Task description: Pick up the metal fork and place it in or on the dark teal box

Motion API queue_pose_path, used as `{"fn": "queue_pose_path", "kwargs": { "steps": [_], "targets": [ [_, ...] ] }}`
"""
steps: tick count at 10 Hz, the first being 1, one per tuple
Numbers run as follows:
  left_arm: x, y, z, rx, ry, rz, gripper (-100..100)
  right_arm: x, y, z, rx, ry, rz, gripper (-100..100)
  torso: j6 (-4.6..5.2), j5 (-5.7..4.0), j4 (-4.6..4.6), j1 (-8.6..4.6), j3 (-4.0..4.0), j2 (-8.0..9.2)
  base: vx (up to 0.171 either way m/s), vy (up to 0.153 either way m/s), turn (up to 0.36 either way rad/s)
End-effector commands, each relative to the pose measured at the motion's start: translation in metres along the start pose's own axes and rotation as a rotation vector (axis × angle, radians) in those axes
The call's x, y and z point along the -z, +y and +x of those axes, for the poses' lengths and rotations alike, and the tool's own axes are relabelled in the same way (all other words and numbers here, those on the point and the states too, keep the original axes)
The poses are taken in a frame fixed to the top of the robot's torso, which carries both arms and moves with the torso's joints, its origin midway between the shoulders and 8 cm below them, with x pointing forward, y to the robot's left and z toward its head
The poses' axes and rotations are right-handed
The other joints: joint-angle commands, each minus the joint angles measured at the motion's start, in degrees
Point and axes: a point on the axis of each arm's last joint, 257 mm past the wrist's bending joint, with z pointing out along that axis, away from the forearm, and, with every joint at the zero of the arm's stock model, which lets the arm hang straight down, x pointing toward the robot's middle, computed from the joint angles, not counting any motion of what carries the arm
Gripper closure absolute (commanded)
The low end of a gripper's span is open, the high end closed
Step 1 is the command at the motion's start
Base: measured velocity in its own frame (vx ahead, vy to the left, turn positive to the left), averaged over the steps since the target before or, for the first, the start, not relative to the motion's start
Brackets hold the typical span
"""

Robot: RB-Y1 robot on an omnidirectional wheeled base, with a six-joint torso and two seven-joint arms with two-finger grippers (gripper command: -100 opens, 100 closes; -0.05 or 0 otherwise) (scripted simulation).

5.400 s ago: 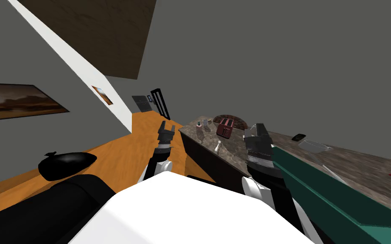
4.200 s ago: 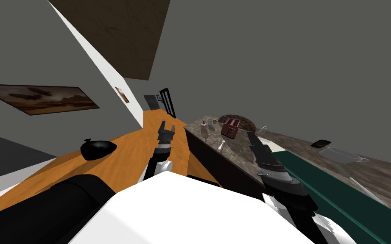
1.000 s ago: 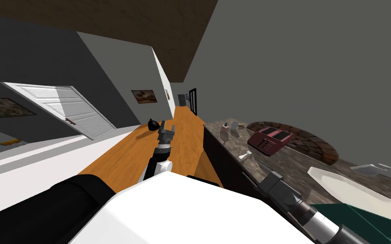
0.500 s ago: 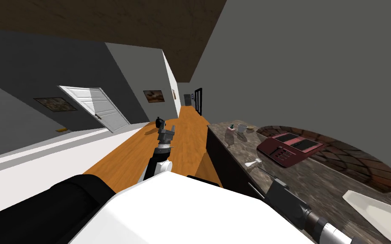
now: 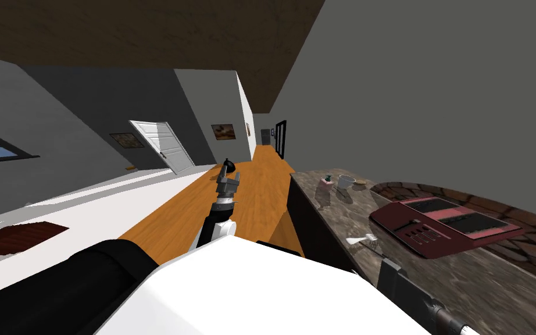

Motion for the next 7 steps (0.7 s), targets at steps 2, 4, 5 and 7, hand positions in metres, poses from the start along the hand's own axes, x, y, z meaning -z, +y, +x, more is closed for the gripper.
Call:
{"fn": "queue_pose_path", "kwargs": {
  "steps": [2, 4, 5, 7],
  "targets": [
    [0.000, 0.000, 0.000, 0.000, 0.000, 0.000, 0, 0.009, 0.016, 0.023, 0.046, 0.077, -0.070, -100, 0.05, 0.00, 0.00, 0.02, 0.01, 0.02, 0.039, -0.051, 0.215],
    [0.000, 0.000, 0.000, 0.000, 0.000, 0.000, 0, 0.016, 0.026, 0.041, 0.077, 0.132, -0.118, -100, 0.01, -0.02, 0.00, -0.13, 0.00, 0.00, 0.043, -0.076, 0.298],
    [0.000, 0.000, 0.000, 0.000, 0.000, 0.000, 0, 0.023, 0.034, 0.054, 0.096, 0.168, -0.159, -100, 0.05, -0.02, 0.00, -0.06, 0.00, 0.01, 0.045, -0.061, 0.259],
    [0.000, 0.000, 0.000, 0.000, 0.000, 0.000, 0, 0.032, 0.043, 0.070, 0.124, 0.220, -0.205, -100, 0.06, 0.00, 0.00, 0.02, 0.00, 0.00, 0.033, -0.047, 0.219]
  ]
}}
